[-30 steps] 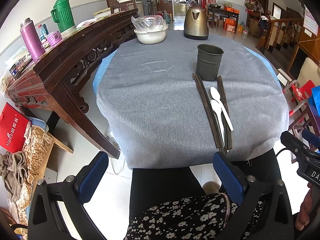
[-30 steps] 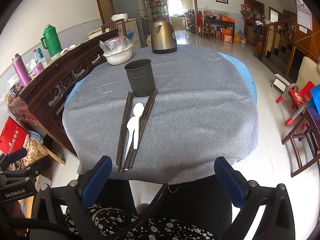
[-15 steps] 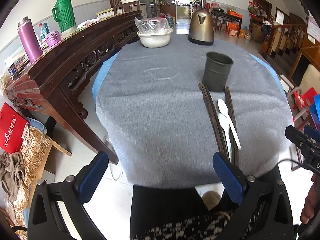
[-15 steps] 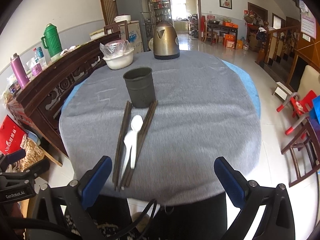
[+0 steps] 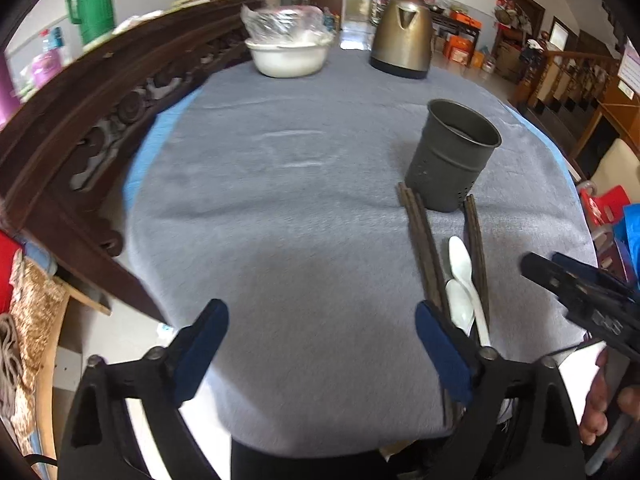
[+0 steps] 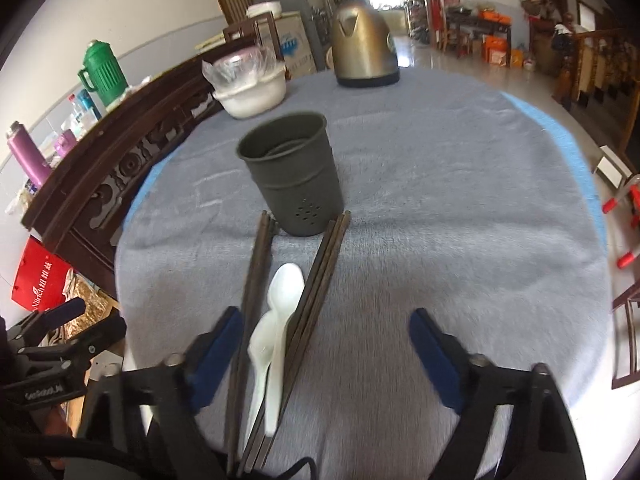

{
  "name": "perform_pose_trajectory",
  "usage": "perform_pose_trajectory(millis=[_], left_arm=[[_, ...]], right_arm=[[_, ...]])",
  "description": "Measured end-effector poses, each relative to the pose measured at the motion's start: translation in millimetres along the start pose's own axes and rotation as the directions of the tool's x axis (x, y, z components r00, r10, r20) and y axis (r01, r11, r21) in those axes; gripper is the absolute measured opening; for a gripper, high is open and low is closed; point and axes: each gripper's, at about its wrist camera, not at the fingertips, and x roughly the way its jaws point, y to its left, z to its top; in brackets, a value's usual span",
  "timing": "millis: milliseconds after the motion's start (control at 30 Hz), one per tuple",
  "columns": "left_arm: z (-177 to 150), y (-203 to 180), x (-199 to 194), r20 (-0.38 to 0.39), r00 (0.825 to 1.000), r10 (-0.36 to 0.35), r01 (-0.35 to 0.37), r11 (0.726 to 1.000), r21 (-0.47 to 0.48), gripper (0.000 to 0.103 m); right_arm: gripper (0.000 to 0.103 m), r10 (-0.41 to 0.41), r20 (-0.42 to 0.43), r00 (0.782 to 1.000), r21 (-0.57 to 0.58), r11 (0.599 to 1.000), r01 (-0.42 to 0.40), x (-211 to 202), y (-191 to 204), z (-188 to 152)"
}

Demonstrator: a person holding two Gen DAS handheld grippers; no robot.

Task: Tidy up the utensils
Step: 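Move both tools forward to the chopsticks lying beside the grey cup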

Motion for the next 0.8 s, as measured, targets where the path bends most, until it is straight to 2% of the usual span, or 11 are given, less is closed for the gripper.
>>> perform_pose_trajectory(millis=[33,67,167,267,433,567,700,733,800], left_arm=[[4,-2,5,-0.006,1.000,-0.008,0.008,1.000,0.002,0.084],[9,-4,12,-0.015,1.000,-0.016,0.016,1.000,0.001,0.079],[27,-9,31,-0.037,0.998,-0.056,0.055,0.998,-0.017,0.072],[40,-15,45,-0.046,0.997,-0.057,0.057,0.998,-0.010,0.068],[57,-27,68,-0.075,0.995,-0.072,0.073,0.997,0.011,0.067],[60,-34,84,-0.106,0.991,-0.084,0.086,0.996,0.015,0.067],[60,-41,91,-0.118,0.989,-0.088,0.091,0.996,0.023,0.067],[59,-43,93,-0.123,0.988,-0.089,0.092,0.995,0.022,0.067],[59,-44,98,-0.137,0.987,-0.089,0.092,0.996,0.015,0.067]], right_arm=[[0.057,0.017,-0.014,1.000,0.016,1.000,-0.017,7,-3,4],[0.052,0.042,-0.026,0.999,0.038,0.998,-0.041,14,-8,9],[0.049,0.075,-0.042,0.996,0.081,0.994,-0.071,34,-16,23],[0.039,0.076,-0.061,0.995,0.109,0.992,-0.069,53,-19,35],[0.038,0.037,-0.079,0.996,0.121,0.992,-0.028,72,-22,41],[0.038,-0.001,-0.081,0.997,0.111,0.994,0.010,75,-27,42],[0.038,0.020,-0.081,0.997,0.135,0.991,-0.009,75,-32,45],[0.038,-0.014,-0.091,0.996,0.112,0.993,0.024,78,-29,45],[0.038,-0.023,-0.087,0.996,0.105,0.994,0.032,80,-29,44]])
